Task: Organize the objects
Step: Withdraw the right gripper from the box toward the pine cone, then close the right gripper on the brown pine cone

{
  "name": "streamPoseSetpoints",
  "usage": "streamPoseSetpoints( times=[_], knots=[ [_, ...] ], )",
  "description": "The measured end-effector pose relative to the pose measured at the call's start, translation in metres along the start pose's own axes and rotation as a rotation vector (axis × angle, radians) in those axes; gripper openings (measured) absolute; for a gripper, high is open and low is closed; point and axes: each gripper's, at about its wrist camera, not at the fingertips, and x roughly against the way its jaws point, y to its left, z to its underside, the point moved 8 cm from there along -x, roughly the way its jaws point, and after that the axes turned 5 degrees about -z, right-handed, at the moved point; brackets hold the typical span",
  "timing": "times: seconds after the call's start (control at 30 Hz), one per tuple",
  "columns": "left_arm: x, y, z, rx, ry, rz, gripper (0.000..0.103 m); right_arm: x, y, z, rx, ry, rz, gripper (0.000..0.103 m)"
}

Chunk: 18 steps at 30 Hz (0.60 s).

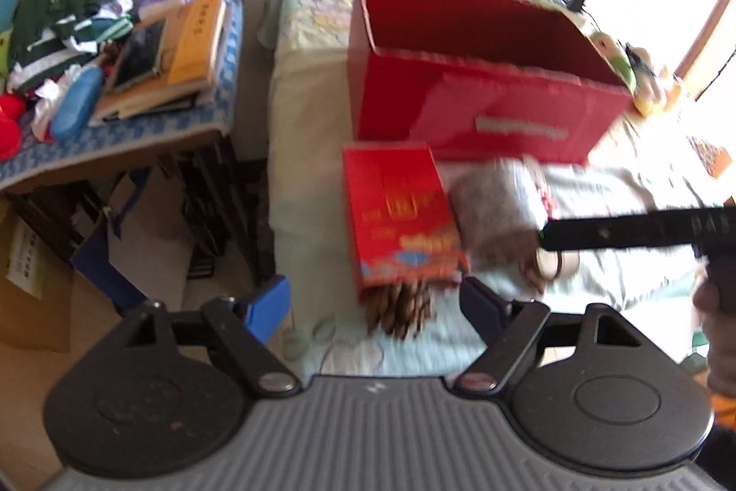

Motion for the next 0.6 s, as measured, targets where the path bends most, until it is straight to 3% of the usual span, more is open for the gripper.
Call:
streamPoseSetpoints(
  times=[0.27, 0.37, 0.53, 0.6],
  knots=[
    [-0.039, -0.009, 0.03, -0.006, 0.025, 0.081, 0.086, -0.039, 0.001, 0.023, -0.107, 0.122, -0.065, 0.055],
    [-0.054, -0.01, 0.032, 0.003, 0.027, 0.072, 0.088, -0.049, -0.004, 0.026, -0.137, 0.153, -0.065, 0.055],
    [-0.07, -0.007, 0.033, 0.035, 0.039, 0.107, 0.083, -0.056, -0.008, 0.026, -0.169, 0.169, -0.088, 0.055],
    [-0.073, -0.006, 0.031, 0.05, 0.038, 0.113, 0.077, -0.061, -0.009, 0.026, -0.165, 0.18, -0.081, 0.055]
  ],
)
